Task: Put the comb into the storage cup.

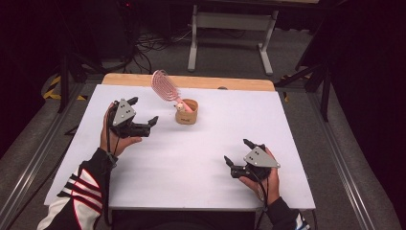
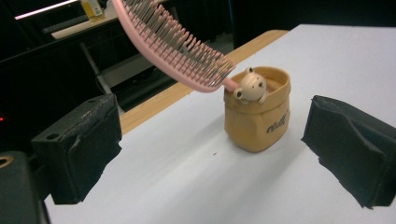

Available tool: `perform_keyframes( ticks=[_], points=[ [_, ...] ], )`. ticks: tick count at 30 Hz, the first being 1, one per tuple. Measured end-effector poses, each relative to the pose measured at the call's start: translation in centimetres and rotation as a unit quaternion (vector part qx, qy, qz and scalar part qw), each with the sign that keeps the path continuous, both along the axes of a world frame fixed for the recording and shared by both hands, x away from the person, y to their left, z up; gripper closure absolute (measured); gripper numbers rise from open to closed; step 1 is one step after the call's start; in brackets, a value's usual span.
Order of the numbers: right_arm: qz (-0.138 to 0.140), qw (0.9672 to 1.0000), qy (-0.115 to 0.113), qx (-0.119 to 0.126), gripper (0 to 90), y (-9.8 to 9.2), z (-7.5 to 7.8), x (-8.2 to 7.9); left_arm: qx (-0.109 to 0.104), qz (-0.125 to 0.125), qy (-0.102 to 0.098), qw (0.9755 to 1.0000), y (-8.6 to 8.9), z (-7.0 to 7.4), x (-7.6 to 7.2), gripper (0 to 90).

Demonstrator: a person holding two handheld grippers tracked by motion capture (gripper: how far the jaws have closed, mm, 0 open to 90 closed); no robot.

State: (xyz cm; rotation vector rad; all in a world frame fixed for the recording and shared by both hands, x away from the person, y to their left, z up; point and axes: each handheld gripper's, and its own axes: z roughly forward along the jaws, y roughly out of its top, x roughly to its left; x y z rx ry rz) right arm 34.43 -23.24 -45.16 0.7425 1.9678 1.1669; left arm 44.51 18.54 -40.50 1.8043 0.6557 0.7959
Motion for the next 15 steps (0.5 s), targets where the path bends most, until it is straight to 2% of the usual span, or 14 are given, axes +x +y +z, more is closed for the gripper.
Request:
perform_keyframes(
  ticks=[4,7,15],
  points=[
    [0.002,1.0,-0.002,0.0,13.3,-0.1,0.0,-0.1,0.005,-0.002,0.003,1.0,0.4,-0.1,-0.4,5.4],
    [0.003,1.0,-0.002,0.001,13.3,-0.1,0.0,-0.1,-0.001,-0.006,-0.001,1.0,0.7,0.0,-1.0,5.5],
    [0.007,1.0,-0.004,-0.001,13.3,-0.1,0.2,-0.2,0.004,-0.026,-0.006,0.9996,0.6,0.5,-2.0,7.1]
  ],
)
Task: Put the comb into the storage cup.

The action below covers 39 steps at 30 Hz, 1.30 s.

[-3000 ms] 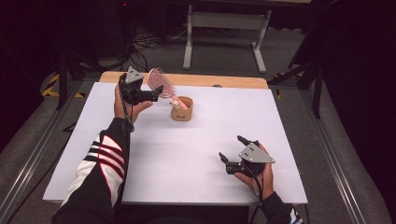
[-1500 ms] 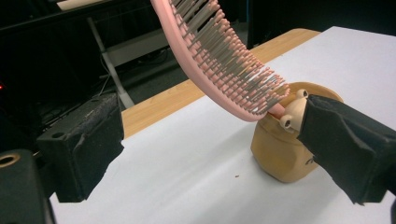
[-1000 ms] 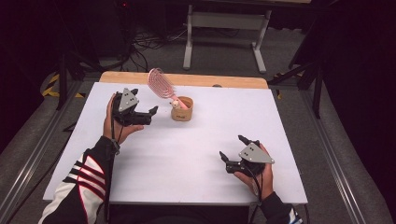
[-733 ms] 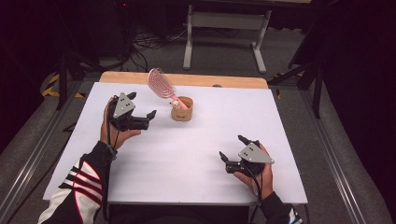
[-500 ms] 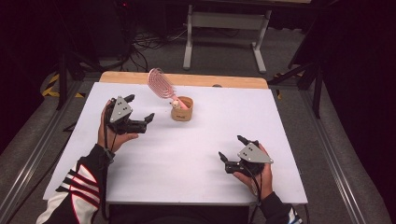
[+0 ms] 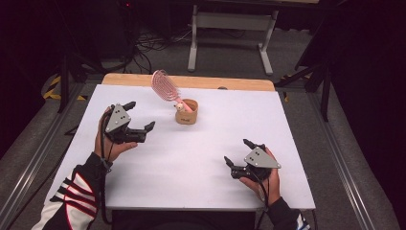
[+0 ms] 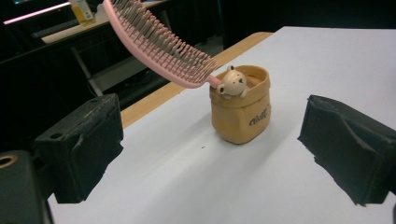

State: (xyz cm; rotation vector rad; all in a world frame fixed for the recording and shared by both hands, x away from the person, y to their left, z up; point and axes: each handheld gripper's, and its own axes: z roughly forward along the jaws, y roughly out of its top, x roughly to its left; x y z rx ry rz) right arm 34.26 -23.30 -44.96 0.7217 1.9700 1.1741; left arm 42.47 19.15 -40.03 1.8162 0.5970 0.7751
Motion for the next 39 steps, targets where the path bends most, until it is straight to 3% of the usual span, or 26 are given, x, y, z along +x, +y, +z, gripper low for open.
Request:
perform_keyframes(
  ticks=[39],
  points=[
    [0.023,0.9997,-0.002,-0.004,13.1,0.3,0.2,-0.3,-0.001,-0.029,-0.016,0.9994,0.4,0.7,-3.3,6.7]
  ],
)
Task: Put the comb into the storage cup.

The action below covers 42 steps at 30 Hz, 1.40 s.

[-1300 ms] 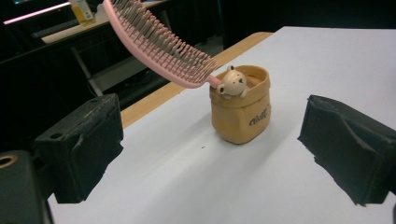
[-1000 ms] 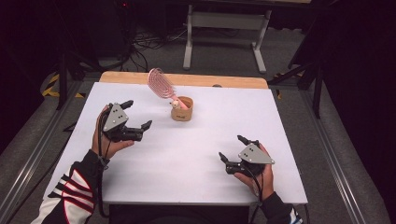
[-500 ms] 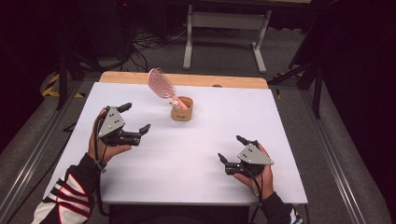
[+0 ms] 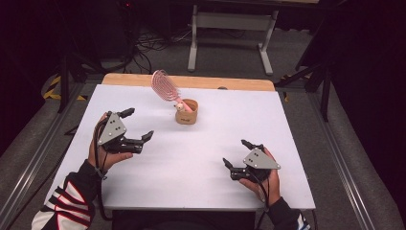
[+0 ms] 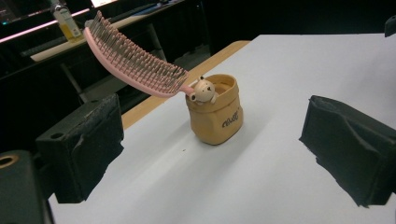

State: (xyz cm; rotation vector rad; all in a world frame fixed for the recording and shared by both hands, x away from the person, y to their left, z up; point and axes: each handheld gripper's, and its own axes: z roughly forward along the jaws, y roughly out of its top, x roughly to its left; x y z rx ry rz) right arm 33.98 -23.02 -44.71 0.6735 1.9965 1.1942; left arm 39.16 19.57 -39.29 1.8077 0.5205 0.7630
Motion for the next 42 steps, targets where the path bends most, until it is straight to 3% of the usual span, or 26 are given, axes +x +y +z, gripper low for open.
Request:
perform_keyframes(
  ticks=[12,23,26,30,42],
  points=[
    [0.005,1.0,-0.002,-0.004,13.1,0.3,0.1,-0.2,0.004,-0.011,-0.009,0.9999,-0.2,0.4,-1.0,6.4],
    [0.009,0.9999,-0.006,-0.007,13.1,0.6,0.2,-0.4,0.002,-0.031,-0.004,0.9995,-0.2,0.4,-2.0,5.1],
    [0.01,0.9999,-0.007,-0.008,13.1,0.6,0.3,-0.5,0.01,-0.033,-0.003,0.9994,-0.3,0.4,-2.4,4.6],
    [0.009,0.9999,-0.007,-0.009,13.1,0.7,0.3,-0.5,0.008,-0.046,-0.01,0.9989,-0.2,0.5,-2.9,4.6],
    [0.016,0.9997,-0.01,-0.016,13.0,1.2,0.5,-1.0,0.02,-0.045,-0.033,0.9982,-0.2,0.2,-4.8,7.2]
  ],
)
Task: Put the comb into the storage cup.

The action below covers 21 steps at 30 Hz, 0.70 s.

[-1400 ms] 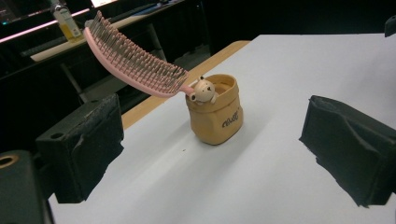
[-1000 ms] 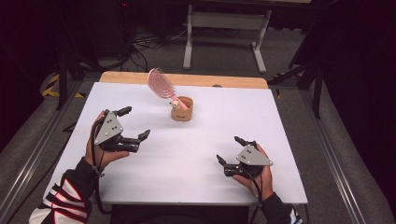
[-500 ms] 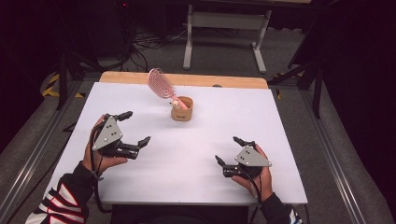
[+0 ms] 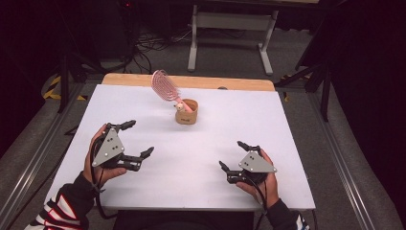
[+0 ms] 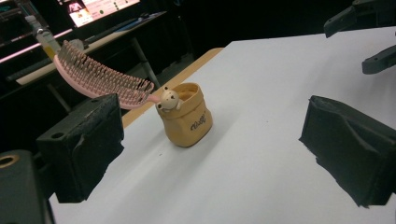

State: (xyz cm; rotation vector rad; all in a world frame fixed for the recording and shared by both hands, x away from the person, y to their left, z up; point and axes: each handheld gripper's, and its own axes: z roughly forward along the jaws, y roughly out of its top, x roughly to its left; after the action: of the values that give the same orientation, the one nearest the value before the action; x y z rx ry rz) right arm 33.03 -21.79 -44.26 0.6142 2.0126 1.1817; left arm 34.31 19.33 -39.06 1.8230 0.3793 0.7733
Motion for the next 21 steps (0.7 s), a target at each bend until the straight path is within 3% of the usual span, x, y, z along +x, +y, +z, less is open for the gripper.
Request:
perform_keyframes(
  ticks=[8,21],
  points=[
    [0.002,1.0,-0.002,-0.002,12.9,0.3,0.0,-0.2,0.007,-0.021,-0.005,0.9997,0.7,-0.4,-1.1,7.6],
    [0.005,1.0,-0.004,-0.001,12.9,0.5,0.2,-0.4,0.02,-0.002,0.003,0.9998,2.1,-1.8,-1.9,8.1]
  ],
)
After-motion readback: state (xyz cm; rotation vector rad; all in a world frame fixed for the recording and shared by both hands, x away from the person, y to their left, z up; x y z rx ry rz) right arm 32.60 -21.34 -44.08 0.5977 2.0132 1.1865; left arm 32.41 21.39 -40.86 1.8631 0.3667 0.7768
